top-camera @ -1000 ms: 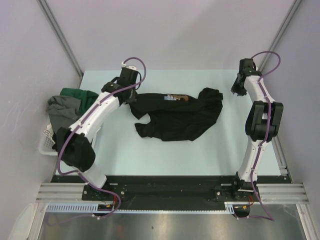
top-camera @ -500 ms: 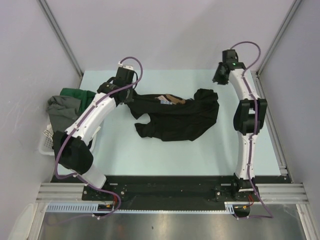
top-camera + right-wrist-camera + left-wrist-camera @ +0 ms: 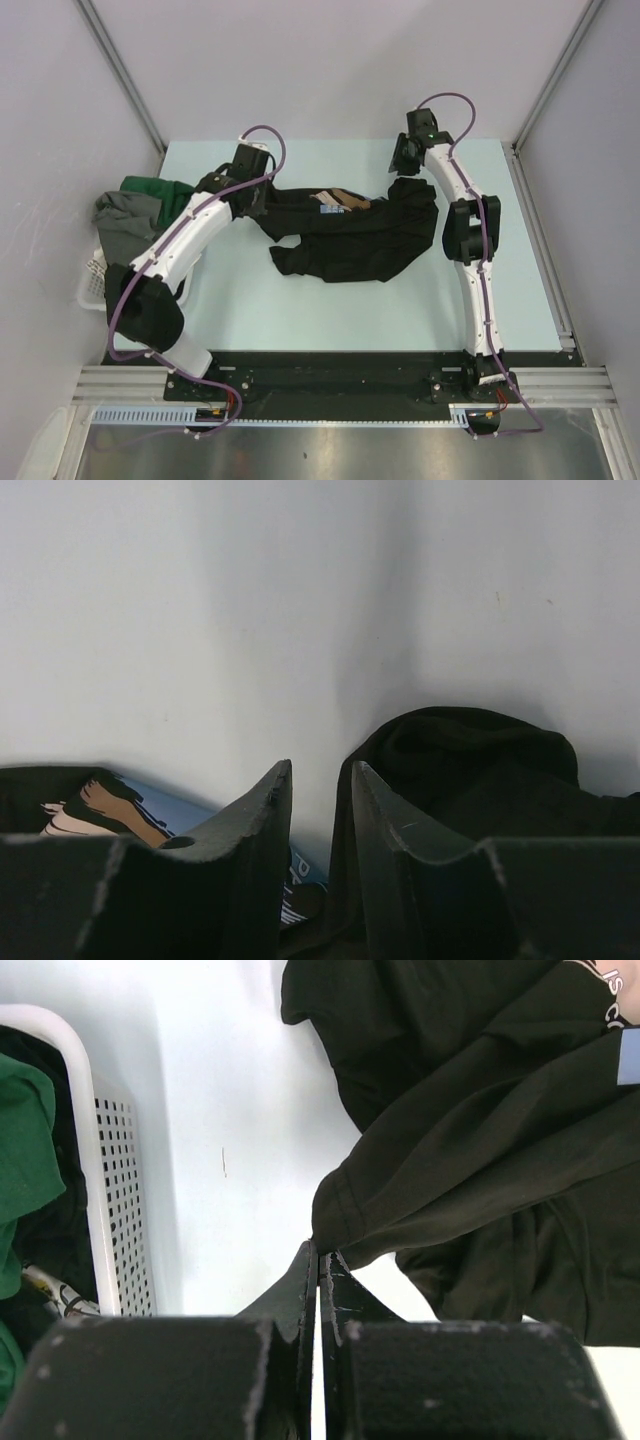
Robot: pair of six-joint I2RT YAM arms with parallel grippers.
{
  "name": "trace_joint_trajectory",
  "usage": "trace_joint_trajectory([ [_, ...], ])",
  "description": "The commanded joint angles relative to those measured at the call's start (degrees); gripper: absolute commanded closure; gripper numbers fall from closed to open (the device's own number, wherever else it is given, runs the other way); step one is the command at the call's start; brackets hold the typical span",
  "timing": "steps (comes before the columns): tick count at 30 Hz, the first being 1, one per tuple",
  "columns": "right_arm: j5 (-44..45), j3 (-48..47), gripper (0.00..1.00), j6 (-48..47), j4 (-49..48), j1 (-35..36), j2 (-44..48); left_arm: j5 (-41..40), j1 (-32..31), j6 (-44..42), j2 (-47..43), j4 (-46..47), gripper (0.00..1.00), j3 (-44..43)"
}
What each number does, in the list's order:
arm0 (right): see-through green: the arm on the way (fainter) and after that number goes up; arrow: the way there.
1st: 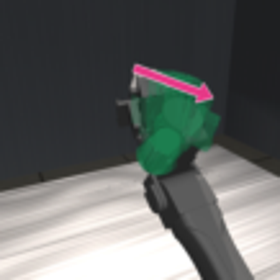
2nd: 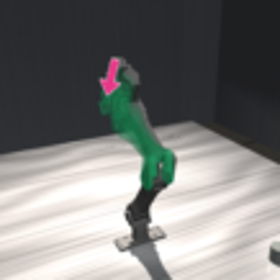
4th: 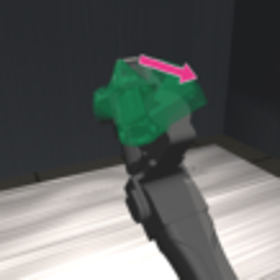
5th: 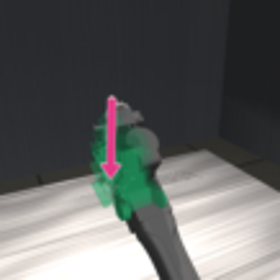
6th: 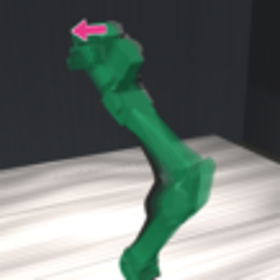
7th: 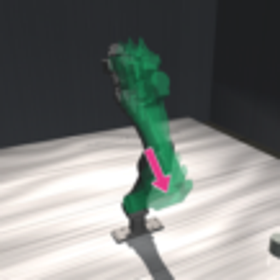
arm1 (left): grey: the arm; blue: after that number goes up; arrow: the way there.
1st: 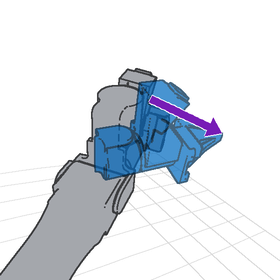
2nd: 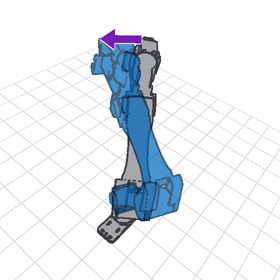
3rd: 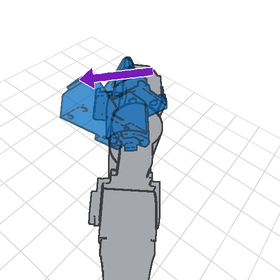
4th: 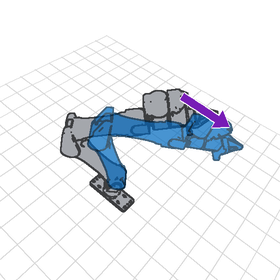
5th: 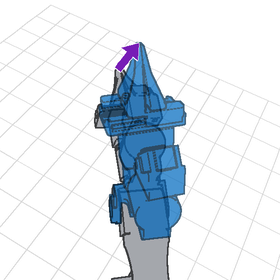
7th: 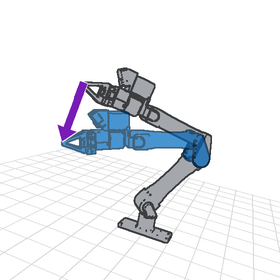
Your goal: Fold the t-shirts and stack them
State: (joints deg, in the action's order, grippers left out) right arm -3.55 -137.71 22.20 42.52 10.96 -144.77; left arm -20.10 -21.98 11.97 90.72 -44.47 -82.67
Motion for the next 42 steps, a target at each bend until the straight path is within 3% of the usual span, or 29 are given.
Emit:
trace_joint_trajectory([
  [1, 0.1, -0.2, 0.65, -1.2, -1.1, -0.2, 0.4, 0.2, 0.4, -0.4, -3.6, 0.0, 1.0, 0.5],
  [15, 2.4, 10.1, 0.67, -3.6, -2.3, -0.2, 4.8, 1.3, 0.4, -0.5, -3.7, 0.3, 1.0, 0.7],
  [17, 2.6, 10.5, 0.7, -3.9, -2.1, -0.2, 4.4, 1.3, 0.4, -0.5, -3.7, 0.4, 1.0, 1.1],
  [19, 2.7, 10.6, 0.8, -3.9, -2.0, -0.2, 4.1, 1.4, 0.4, -0.5, -3.8, 0.6, 1.0, 1.1],
  [20, 2.7, 10.6, 0.97, -3.9, -2.1, -0.2, 3.8, 1.4, 0.4, -0.5, -3.7, 0.5, 1.0, 1.1],
  [21, 2.8, 10.6, 1.0, -3.7, -2.2, -0.2, 3.7, 1.2, 0.4, -0.5, -3.8, 0.4, 1.0, 1.0],
  [30, 7.0, 8.4, 1.0, -4.6, -4.8, 0.0, 8.1, -1.5, 0.7, -2.4, -2.0, 3.5, 1.0, 0.4],
  [36, 11.0, 2.8, 1.0, -9.4, -6.0, -0.2, 13.0, 0.7, 3.7, -1.2, 8.6, 7.0, 1.0, -8.9],
  [42, 14.0, 3.6, 1.0, -11.5, -7.6, -2.6, 21.2, 1.1, 5.5, -2.9, 21.4, 4.7, 1.0, -30.2],
])
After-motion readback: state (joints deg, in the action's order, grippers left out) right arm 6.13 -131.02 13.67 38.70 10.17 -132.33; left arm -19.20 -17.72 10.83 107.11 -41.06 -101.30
